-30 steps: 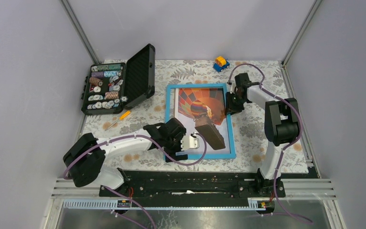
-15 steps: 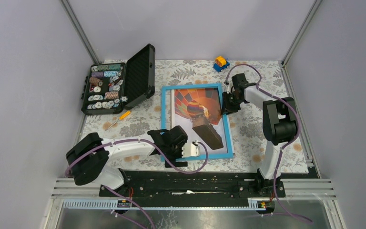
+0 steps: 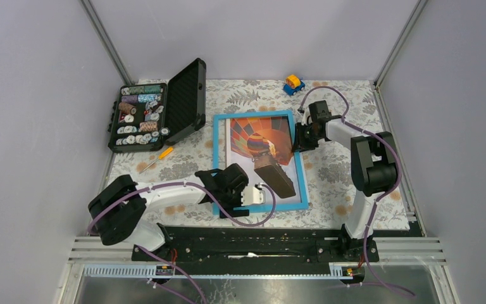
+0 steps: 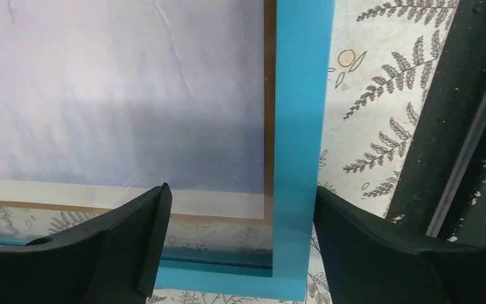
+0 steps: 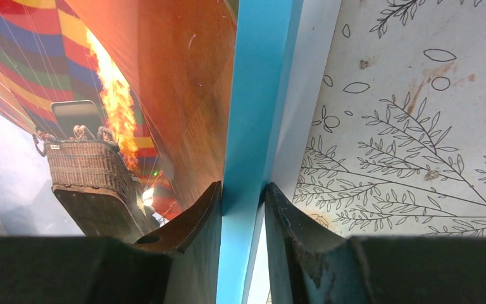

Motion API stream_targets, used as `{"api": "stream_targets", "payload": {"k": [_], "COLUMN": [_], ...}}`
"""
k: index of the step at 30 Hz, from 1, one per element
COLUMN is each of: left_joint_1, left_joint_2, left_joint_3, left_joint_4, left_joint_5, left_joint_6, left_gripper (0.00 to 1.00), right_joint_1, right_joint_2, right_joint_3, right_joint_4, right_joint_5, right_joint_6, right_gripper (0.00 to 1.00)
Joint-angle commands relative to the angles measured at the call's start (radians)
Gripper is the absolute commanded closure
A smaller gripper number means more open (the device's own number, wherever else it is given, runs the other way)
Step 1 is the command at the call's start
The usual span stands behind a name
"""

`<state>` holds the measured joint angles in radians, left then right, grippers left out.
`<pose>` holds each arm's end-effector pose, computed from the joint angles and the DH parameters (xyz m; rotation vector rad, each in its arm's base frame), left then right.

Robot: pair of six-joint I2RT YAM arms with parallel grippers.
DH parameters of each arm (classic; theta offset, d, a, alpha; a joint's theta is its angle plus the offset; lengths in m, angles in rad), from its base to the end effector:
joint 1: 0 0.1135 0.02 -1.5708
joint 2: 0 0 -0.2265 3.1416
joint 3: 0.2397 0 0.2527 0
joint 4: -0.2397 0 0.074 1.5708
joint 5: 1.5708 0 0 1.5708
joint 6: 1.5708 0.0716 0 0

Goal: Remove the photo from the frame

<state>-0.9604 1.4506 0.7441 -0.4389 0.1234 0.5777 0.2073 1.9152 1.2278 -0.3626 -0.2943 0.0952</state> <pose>0.1523 -0.2332 0.0925 1.9275 1.9391 -0.2781 0.3824 0.1017 0.0937 -0.2509 2.6192 0.4908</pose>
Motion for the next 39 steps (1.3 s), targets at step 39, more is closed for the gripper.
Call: {"api": "stream_targets", "payload": {"k": [39], "left_joint_1": [0.186], "left_joint_2": [-0.084], "left_joint_3": [0.013], "left_joint_4": [-0.066], "left_joint_5": [-0.039], "left_joint_6": [0.212], "left_gripper": [0.39], "right_joint_1": [0.035], "right_joint_2": [-0.020], "right_joint_3": [0.052], "right_joint_4": [-0.118], "right_joint_5": [-0.158], "right_joint_6": [0.040], "right_gripper": [1.00]}}
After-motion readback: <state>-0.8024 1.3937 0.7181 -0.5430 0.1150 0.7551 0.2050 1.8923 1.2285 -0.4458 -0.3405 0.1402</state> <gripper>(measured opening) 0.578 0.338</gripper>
